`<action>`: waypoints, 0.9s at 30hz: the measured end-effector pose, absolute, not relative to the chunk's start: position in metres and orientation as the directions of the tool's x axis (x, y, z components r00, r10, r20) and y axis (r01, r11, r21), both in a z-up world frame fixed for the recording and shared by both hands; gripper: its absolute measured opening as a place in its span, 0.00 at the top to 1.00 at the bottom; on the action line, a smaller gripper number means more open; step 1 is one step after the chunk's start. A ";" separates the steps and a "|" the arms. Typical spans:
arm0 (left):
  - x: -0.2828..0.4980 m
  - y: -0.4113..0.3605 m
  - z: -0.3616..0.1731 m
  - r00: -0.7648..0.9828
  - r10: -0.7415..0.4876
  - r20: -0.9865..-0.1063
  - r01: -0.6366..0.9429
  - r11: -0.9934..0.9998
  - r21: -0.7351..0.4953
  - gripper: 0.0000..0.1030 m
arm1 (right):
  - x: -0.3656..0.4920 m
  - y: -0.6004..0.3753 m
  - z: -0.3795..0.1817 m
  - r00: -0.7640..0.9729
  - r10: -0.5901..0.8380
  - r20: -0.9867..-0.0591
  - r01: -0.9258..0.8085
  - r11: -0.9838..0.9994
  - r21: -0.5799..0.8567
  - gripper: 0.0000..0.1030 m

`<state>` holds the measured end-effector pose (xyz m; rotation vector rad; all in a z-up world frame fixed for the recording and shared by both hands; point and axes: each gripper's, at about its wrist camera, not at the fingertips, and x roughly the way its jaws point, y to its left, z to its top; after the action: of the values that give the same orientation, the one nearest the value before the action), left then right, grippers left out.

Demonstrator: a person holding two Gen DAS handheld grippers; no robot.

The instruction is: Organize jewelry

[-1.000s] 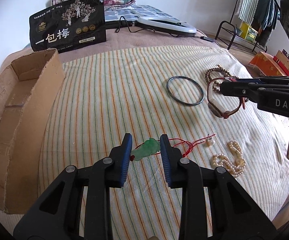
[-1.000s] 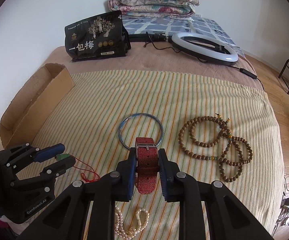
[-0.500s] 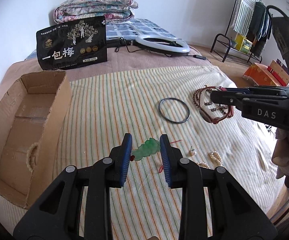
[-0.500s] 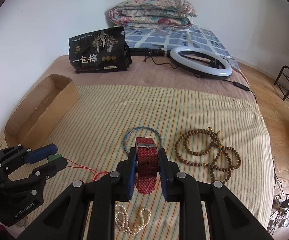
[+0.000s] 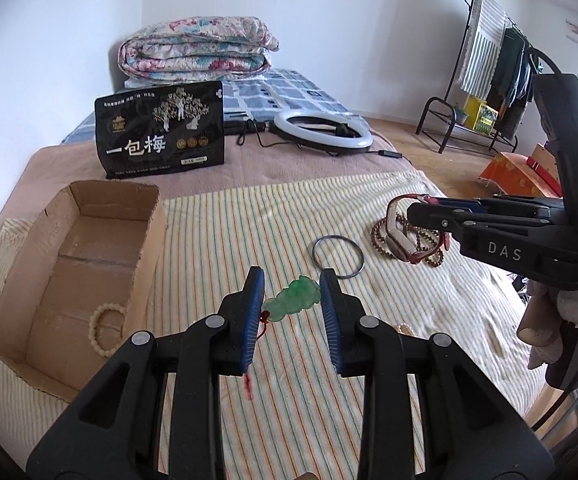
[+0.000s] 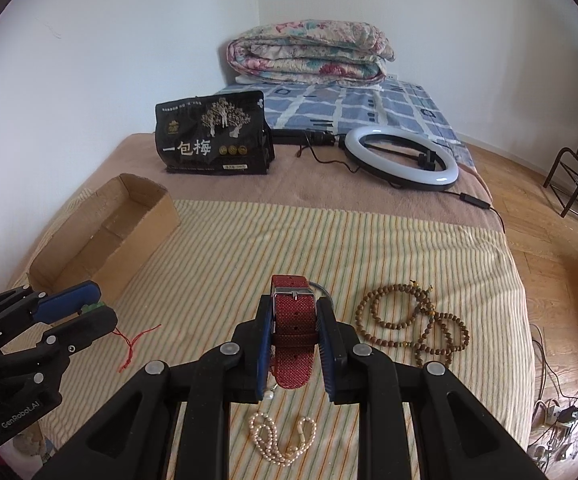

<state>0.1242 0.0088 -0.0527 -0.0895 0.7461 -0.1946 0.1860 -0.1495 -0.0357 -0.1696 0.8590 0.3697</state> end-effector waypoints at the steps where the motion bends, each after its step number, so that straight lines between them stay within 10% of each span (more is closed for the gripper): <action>1: 0.123 0.010 -0.050 0.721 -0.206 -0.662 0.143 0.978 -0.149 0.73 | 0.185 -0.148 -0.034 0.596 0.251 -0.762 -0.386 0.923 0.002 0.81; 27: 0.102 0.114 -0.007 0.803 -0.080 -0.591 -0.030 0.984 -0.173 0.73 | 0.188 -0.056 -0.013 0.601 0.352 -0.718 -0.480 0.877 0.028 0.81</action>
<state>0.1017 0.1138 -0.0073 -0.1773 0.6396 -0.0271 0.1879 -0.0565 -0.0134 -0.1742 0.7912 0.4843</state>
